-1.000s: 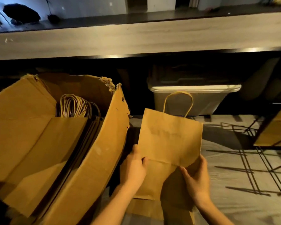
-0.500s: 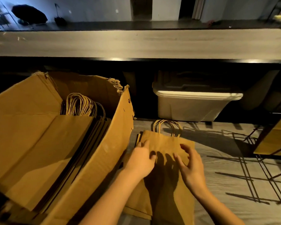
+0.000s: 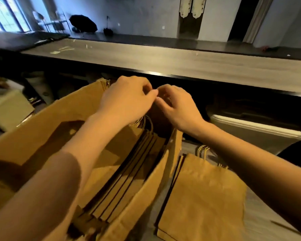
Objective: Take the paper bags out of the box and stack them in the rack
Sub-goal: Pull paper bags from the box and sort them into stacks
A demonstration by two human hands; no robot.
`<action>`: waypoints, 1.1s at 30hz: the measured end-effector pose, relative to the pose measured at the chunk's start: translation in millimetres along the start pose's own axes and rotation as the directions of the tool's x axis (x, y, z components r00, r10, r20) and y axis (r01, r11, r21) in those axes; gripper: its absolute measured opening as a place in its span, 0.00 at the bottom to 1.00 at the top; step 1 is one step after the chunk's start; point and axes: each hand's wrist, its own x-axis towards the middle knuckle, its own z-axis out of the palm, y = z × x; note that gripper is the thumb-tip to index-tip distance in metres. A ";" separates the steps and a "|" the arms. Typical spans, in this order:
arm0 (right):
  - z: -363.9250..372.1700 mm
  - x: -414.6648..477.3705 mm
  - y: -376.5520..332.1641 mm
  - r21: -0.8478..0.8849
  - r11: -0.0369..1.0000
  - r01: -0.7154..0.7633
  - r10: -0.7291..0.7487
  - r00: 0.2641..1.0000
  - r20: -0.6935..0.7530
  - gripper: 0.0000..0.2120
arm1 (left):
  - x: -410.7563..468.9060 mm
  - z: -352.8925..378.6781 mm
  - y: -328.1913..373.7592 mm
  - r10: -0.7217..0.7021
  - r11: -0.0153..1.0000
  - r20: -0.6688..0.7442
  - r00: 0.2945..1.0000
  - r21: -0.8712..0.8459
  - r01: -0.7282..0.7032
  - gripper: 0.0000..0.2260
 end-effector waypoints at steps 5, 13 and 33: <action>65.9 42.8 -31.4 -0.196 0.980 0.033 0.018 0.966 0.256 0.33 | -2.9 -3.3 -94.0 -0.177 0.975 -0.128 0.976 0.114 0.192 0.11; 140.2 22.6 -23.9 -0.498 0.867 0.009 0.345 0.712 0.612 0.57 | -41.6 27.1 -172.1 -0.351 0.930 0.078 0.933 0.141 0.339 0.10; 103.6 27.8 -45.5 -0.489 0.866 0.100 0.258 0.750 0.609 0.35 | -38.5 33.4 -173.6 -0.291 0.941 0.218 0.932 0.242 0.237 0.13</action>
